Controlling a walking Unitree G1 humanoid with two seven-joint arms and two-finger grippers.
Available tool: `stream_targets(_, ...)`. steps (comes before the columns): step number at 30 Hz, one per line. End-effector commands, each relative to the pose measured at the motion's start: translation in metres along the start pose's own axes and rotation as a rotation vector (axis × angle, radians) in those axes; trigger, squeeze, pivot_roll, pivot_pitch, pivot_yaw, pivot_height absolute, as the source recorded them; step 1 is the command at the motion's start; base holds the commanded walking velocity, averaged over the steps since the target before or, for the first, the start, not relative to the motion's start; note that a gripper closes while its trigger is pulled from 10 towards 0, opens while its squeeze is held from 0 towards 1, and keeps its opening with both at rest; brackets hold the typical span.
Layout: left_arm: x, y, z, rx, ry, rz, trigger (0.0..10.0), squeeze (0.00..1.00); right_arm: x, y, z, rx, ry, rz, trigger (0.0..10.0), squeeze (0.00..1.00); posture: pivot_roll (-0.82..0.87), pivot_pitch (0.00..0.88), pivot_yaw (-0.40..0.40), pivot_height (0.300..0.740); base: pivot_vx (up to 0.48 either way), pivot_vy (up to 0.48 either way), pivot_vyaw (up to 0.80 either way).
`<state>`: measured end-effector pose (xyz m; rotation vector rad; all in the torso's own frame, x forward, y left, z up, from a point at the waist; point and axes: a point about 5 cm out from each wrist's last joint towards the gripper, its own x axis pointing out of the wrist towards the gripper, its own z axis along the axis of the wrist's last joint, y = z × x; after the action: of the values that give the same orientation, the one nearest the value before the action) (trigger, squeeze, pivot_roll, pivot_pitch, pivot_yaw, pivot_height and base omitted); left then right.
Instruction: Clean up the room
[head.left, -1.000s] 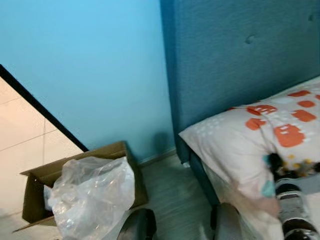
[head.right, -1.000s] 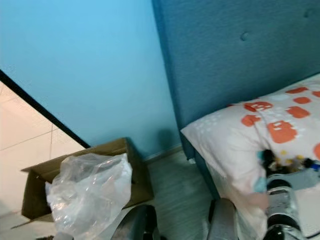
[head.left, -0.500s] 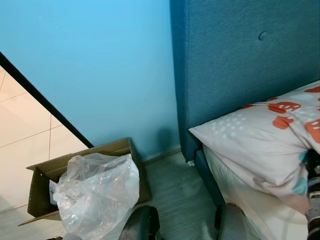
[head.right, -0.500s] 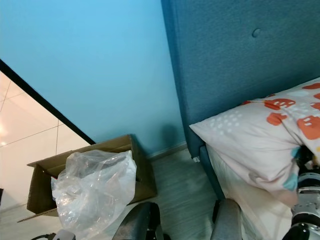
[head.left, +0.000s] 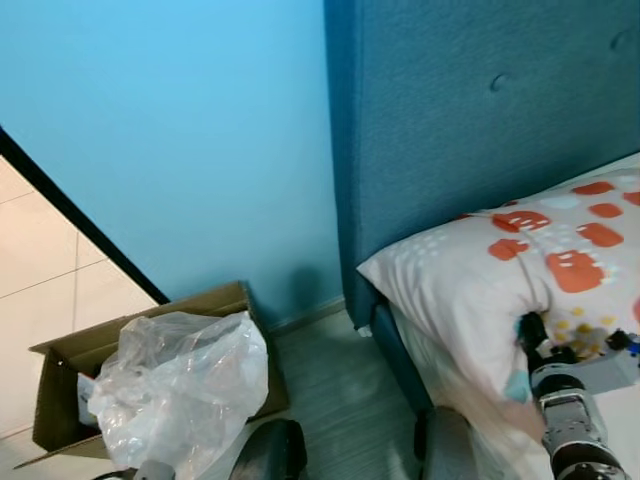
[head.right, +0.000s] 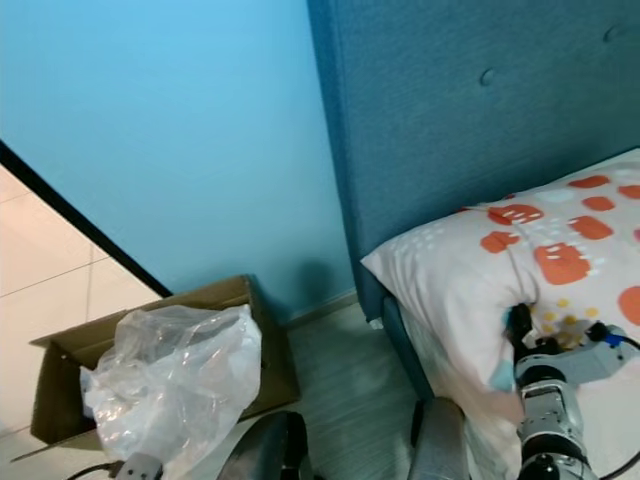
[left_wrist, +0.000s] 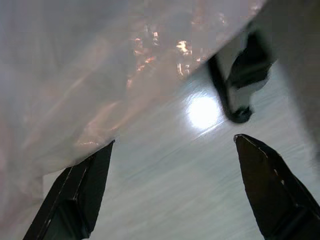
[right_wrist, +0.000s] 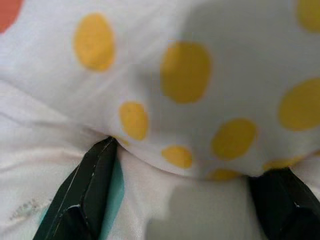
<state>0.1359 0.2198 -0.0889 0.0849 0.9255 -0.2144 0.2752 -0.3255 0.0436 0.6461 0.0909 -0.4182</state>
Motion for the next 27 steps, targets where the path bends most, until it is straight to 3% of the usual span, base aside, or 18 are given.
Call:
stream_targets(1,-0.002,-0.003,-0.012,-0.021,0.054,0.01,10.0,0.0,0.0,-0.008,0.007,-0.069,0.002,-0.072,10.0,0.0,0.02,0.14,0.101,0.604,0.0,0.0,0.0)
stream_targets(2,-0.002,-0.003,-0.012,-0.021,0.054,0.01,10.0,0.0,0.0,-0.008,0.007,-0.069,0.002,-0.072,10.0,0.0,0.02,0.14,0.101,0.604,0.0,0.0,0.0)
stream_targets(3,0.0,-0.006,-0.011,-0.025,0.057,0.01,10.0,0.0,0.001,-0.012,0.016,-0.091,-0.015,-0.105,10.0,0.31,0.0,0.125,0.094,0.604,0.0,0.0,0.0)
stream_targets(4,0.001,-0.008,-0.011,-0.029,0.061,0.009,10.0,0.0,0.002,-0.015,0.026,-0.122,-0.035,-0.135,10.0,1.0,0.0,0.121,0.091,0.604,0.0,0.0,0.0)
stream_targets(12,0.004,-0.014,-0.013,-0.069,0.098,0.024,10.0,0.0,0.005,-0.025,0.074,-0.257,-0.106,-0.264,10.0,1.0,-0.04,0.06,0.064,0.604,0.0,0.0,0.0)
stream_targets(18,0.005,-0.016,-0.013,-0.077,0.109,0.025,10.0,0.0,0.005,-0.029,0.074,-0.288,-0.029,-0.304,10.0,1.0,-0.06,0.036,0.057,0.604,0.0,0.0,0.0)
stream_targets(19,0.006,-0.017,-0.011,-0.077,0.112,0.025,10.0,0.0,0.005,-0.031,0.062,-0.28,0.085,-0.308,10.0,1.0,-0.07,0.014,0.049,0.604,0.0,0.0,0.0)
stream_targets(20,0.006,-0.017,-0.011,-0.077,0.112,0.025,10.0,0.0,0.005,-0.031,0.062,-0.28,0.085,-0.308,10.0,1.0,-0.07,0.014,0.049,0.604,0.0,0.0,0.0)
stream_targets(21,0.008,-0.019,-0.009,-0.075,0.115,0.025,10.0,0.0,0.004,-0.029,0.046,-0.278,0.209,-0.277,10.0,1.0,-0.08,0.0,0.038,0.604,0.0,0.0,0.0)
stream_targets(23,0.011,-0.022,-0.004,-0.071,0.114,0.023,10.0,0.0,0.002,-0.024,0.024,-0.265,0.354,-0.231,10.0,1.0,-0.08,0.0,0.033,0.604,0.0,0.0,0.0)
stream_targets(27,0.014,-0.026,0.001,-0.07,0.104,0.018,10.0,0.0,-0.001,-0.021,0.007,-0.248,0.453,-0.192,10.0,1.0,-0.1,0.0,0.03,0.604,0.0,0.0,0.0)
